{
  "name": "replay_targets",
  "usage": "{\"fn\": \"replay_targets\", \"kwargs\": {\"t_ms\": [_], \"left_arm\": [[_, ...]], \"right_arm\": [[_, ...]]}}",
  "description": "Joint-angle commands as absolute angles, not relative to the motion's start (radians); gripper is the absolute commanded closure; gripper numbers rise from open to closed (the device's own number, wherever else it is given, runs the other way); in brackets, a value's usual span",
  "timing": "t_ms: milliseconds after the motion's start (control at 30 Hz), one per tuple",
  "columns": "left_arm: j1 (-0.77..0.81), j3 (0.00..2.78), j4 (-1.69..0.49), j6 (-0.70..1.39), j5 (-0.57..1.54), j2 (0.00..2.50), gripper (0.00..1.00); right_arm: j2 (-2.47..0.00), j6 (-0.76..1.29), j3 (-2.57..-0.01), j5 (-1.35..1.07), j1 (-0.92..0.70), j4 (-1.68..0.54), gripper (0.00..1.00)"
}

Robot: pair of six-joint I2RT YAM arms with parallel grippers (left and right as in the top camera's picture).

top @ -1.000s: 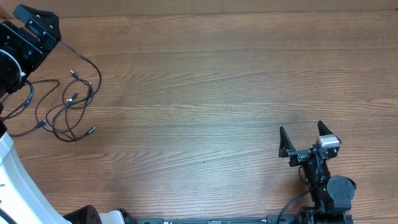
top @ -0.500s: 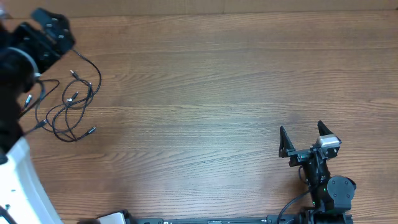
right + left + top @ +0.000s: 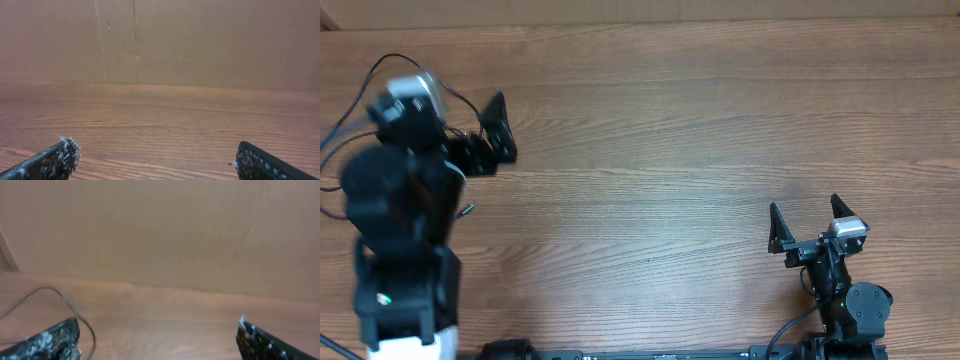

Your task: Untangle cables

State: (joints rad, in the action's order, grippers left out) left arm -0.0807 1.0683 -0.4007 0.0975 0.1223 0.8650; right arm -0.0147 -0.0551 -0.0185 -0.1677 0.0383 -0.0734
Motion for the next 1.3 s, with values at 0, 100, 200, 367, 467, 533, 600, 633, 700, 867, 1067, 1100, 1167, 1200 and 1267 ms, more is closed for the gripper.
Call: {"fn": "replay_targets", "kwargs": {"t_ms": [0, 100, 200, 367, 467, 533, 600, 633, 700, 867, 1067, 1100, 1167, 1200, 1267], "left_arm": [[-0.060, 0.862, -0.274, -0.075, 0.131, 0.746, 0.00], [-0.057, 0.691, -0.154, -0.092, 0.131, 0.656, 0.00], [-0.057, 0.542, -0.050, -0.106, 0.131, 0.570, 0.00], [-0.057, 0.347, 0.018, -0.118, 0.120, 0.408, 0.00], [-0.057, 0.241, 0.020, -0.128, 0.110, 0.276, 0.00], [-0.057, 0.196, 0.020, -0.128, 0.104, 0.218, 0.00], [-0.057, 0.158, 0.020, -0.128, 0.100, 0.174, 0.00], [-0.057, 0.138, 0.020, -0.128, 0.099, 0.152, 0.00], [-0.057, 0.075, 0.019, -0.128, 0.096, 0.083, 0.00], [-0.047, 0.004, 0.027, -0.128, 0.097, 0.003, 0.00], [-0.012, 0.005, -0.077, -0.179, 0.077, 0.003, 0.00], [-0.012, 0.005, -0.072, -0.159, 0.078, 0.003, 0.00], [-0.013, 0.005, -0.072, -0.154, 0.077, 0.003, 0.00], [-0.013, 0.005, -0.072, -0.154, 0.076, 0.003, 0.00], [-0.013, 0.005, -0.072, -0.154, 0.076, 0.004, 0.00]], "right_arm": [[-0.003, -0.049, -0.008, -0.157, 0.035, -0.069, 0.00], [-0.003, -0.049, -0.008, -0.157, 0.035, -0.069, 0.00], [-0.003, -0.049, -0.008, -0.157, 0.035, -0.069, 0.00], [-0.003, -0.049, -0.008, -0.157, 0.035, -0.069, 0.00], [-0.003, -0.049, -0.008, -0.157, 0.035, -0.069, 0.00], [-0.003, -0.049, -0.008, -0.157, 0.035, -0.069, 0.00], [-0.003, -0.049, -0.008, -0.157, 0.035, -0.069, 0.00], [-0.003, -0.049, -0.008, -0.157, 0.035, -0.069, 0.00], [-0.003, -0.049, -0.008, -0.157, 0.035, -0.069, 0.00], [-0.003, -0.049, -0.008, -0.157, 0.035, -0.069, 0.00], [-0.003, -0.049, -0.008, -0.157, 0.035, -0.069, 0.00], [-0.003, -0.049, -0.008, -0.157, 0.035, -0.069, 0.00], [-0.003, -0.049, -0.008, -0.157, 0.035, -0.069, 0.00], [-0.003, -0.049, -0.008, -0.157, 0.035, -0.069, 0.00], [-0.003, -0.049, -0.008, -0.157, 0.035, -0.069, 0.00]]}}
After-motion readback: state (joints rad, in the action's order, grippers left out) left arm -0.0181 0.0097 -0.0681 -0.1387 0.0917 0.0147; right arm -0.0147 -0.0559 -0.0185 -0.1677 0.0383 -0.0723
